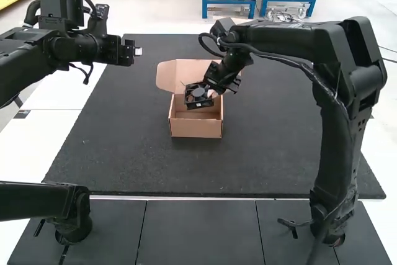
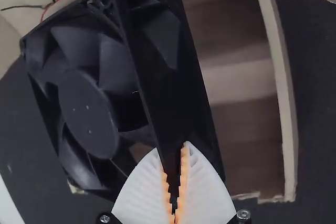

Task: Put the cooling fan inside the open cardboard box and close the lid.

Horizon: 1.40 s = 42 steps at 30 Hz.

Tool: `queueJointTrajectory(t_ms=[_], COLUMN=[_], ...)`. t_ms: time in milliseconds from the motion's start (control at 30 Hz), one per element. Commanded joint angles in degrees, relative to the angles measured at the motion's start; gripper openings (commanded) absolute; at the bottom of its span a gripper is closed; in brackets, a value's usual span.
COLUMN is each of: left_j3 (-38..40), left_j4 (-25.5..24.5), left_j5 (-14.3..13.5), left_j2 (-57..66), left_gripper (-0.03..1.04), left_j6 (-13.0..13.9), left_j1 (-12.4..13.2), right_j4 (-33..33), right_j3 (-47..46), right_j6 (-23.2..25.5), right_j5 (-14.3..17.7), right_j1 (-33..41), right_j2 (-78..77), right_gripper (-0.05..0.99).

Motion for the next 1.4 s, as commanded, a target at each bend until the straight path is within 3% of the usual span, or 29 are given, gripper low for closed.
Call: queueJointTrajectory(t_ms=[0, 867, 900, 967, 1133, 1233, 1367], left_j3=[-0.62, -0.53, -0.53, -0.44, -0.44, -0.53, -1.23], left_j4=[0.73, 1.26, 1.17, 1.08, 1.0, 0.73, 0.47], left_j5=[-0.56, -0.56, -0.56, -0.56, -0.56, -0.56, -0.82], left_j2=[-0.59, -0.59, -0.59, -0.59, -0.85, -1.03, -1.2], left_gripper=[0.97, 0.97, 0.97, 0.97, 0.97, 0.97, 0.97], left_j6=[0.39, 0.22, 0.22, 0.13, -0.05, -0.05, 0.04], left_j1=[0.43, 0.43, 0.43, 0.43, 0.43, 0.43, 0.43], right_j4=[0.23, -1.71, -1.53, -1.27, -0.74, -0.3, -0.56], right_j3=[2.73, 0.26, -0.35, -0.97, -1.05, -0.79, 2.73], right_j6=[-0.15, -1.11, -1.02, -1.11, -3.13, -3.66, -9.11], right_j5=[-0.17, -4.74, -5.53, -5.79, -5.79, -5.62, -5.09], right_j1=[-0.07, 1.95, 1.95, 1.87, 1.87, 1.87, 1.95], right_j2=[0.76, 2.96, 2.96, 3.05, 3.13, 3.13, 3.05], right_gripper=[-0.02, -0.02, 0.01, 0.17, 0.39, 0.43, 0.49])
